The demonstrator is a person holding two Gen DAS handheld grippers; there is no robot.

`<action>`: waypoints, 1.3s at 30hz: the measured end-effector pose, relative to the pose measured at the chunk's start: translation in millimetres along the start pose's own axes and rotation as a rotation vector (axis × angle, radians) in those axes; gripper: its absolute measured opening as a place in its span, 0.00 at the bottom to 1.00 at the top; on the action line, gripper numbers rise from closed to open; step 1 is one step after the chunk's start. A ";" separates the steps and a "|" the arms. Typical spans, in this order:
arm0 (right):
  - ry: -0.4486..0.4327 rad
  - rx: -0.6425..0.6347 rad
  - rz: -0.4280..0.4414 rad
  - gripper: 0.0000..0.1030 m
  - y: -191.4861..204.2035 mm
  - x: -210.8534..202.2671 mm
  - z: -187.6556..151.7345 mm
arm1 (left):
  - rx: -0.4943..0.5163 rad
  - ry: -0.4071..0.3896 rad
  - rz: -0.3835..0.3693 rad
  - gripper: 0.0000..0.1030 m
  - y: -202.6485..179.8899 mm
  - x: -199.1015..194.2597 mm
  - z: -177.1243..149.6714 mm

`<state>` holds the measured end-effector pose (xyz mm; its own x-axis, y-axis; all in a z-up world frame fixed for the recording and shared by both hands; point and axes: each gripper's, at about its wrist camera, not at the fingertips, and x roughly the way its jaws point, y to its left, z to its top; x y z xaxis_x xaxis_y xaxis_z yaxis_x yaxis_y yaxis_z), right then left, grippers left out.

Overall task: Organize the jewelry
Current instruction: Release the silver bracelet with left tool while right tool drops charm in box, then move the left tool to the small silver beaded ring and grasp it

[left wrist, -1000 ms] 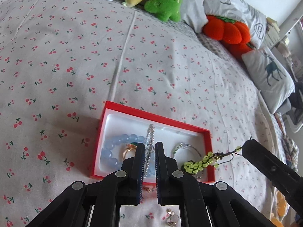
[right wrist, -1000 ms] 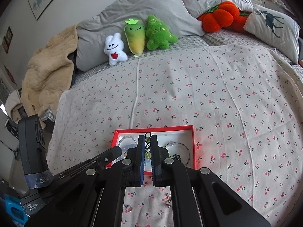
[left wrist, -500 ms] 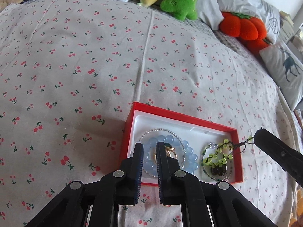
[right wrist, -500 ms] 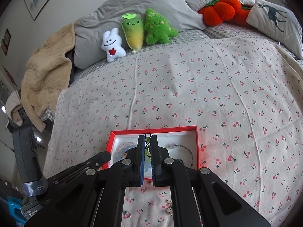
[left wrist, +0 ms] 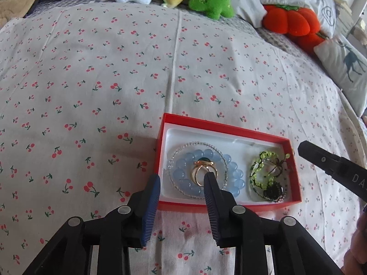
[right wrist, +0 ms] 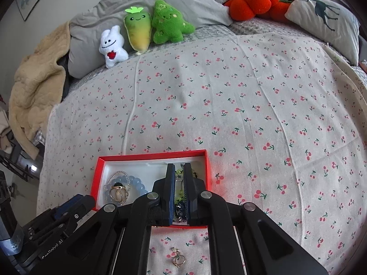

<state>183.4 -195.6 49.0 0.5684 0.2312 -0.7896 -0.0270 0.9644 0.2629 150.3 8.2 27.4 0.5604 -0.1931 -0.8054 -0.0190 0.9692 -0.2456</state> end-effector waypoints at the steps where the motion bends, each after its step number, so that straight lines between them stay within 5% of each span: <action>1: 0.000 -0.004 0.001 0.26 -0.5 -2.4 -0.2 | 0.008 0.002 0.004 0.39 -0.9 -0.7 -0.7; 4: 0.001 0.003 0.018 0.45 -3.9 -10.6 -2.3 | 0.037 0.002 0.029 0.45 -3.5 -3.5 -3.5; 22: 0.033 -0.055 -0.009 0.59 -14.9 -48.6 -33.3 | 0.079 0.008 0.078 0.77 2.1 -30.1 -32.0; 39: 0.182 -0.242 -0.104 0.70 -15.4 -34.9 -95.3 | 0.210 0.151 0.091 0.82 10.8 -28.8 -85.4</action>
<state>85.6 -206.4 19.6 0.4227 0.1276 -0.8973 -0.1832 0.9816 0.0532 63.2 11.2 1.9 0.4339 -0.1094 -0.8943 0.1179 0.9910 -0.0641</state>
